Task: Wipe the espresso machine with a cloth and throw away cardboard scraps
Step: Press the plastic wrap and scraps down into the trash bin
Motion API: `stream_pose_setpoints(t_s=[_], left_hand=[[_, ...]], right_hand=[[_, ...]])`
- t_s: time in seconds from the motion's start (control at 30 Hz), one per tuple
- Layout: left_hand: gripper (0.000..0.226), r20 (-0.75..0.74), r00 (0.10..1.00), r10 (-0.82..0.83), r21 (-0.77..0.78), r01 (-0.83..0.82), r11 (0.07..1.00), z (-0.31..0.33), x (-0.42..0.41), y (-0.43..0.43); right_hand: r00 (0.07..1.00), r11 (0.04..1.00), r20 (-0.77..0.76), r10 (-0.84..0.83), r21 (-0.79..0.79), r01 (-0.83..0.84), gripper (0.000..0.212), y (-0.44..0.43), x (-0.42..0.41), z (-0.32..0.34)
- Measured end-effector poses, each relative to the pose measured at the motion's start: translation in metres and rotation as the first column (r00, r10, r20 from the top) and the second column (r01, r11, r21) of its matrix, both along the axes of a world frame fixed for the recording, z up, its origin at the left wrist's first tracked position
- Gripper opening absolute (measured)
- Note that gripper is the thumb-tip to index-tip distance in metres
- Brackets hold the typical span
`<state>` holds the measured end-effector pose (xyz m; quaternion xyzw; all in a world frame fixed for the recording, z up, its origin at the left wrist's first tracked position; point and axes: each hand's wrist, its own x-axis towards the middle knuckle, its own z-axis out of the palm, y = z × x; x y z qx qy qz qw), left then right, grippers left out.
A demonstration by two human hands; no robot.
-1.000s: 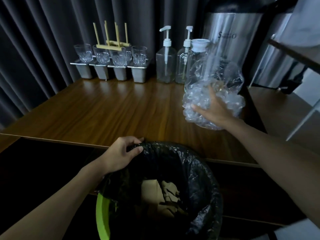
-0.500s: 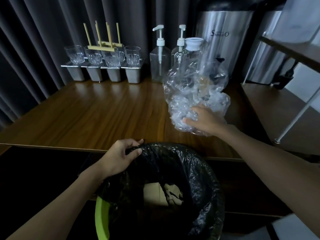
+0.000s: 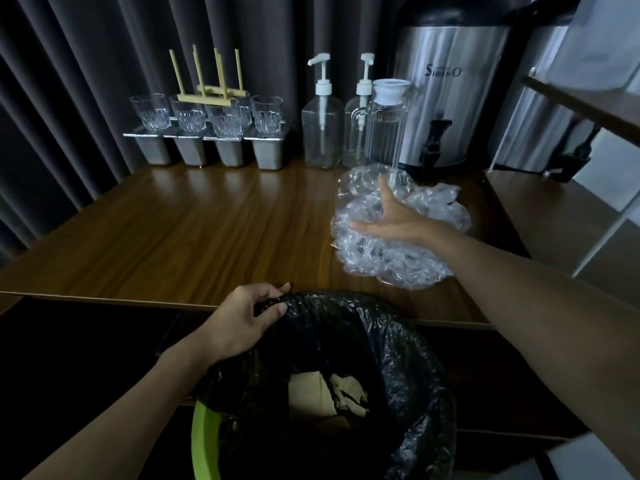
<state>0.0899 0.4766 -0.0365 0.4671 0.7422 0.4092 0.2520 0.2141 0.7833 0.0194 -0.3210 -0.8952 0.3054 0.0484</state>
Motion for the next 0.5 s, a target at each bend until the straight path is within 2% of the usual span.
stream_pose_setpoints(t_s=[0.23,0.3,0.37,0.43,0.5], left_hand=[[0.009,-0.019,1.000,0.000,0.002,0.000,1.000,0.001,0.001,0.000],[0.010,-0.028,1.000,0.001,-0.003,-0.001,1.000,0.002,0.002,0.001],[0.011,-0.037,0.999,-0.003,-0.008,0.003,1.000,0.003,0.002,0.001],[0.011,-0.051,0.999,-0.004,-0.013,0.003,1.000,0.002,0.001,0.001],[0.010,-0.058,0.998,-0.001,-0.014,0.000,1.000,0.002,0.001,0.001]], right_hand=[[1.000,1.000,0.024,0.016,-0.012,-0.015,0.133,-0.013,0.005,-0.020],[0.995,0.998,0.097,0.015,0.059,-0.021,0.131,-0.014,0.008,-0.026],[0.976,0.987,0.217,0.004,0.153,-0.038,0.111,-0.014,0.011,-0.027],[0.972,0.982,0.233,-0.029,0.188,-0.016,0.060,-0.015,0.014,-0.027],[0.988,0.970,0.150,-0.048,0.244,0.010,0.052,-0.018,0.016,-0.029]])
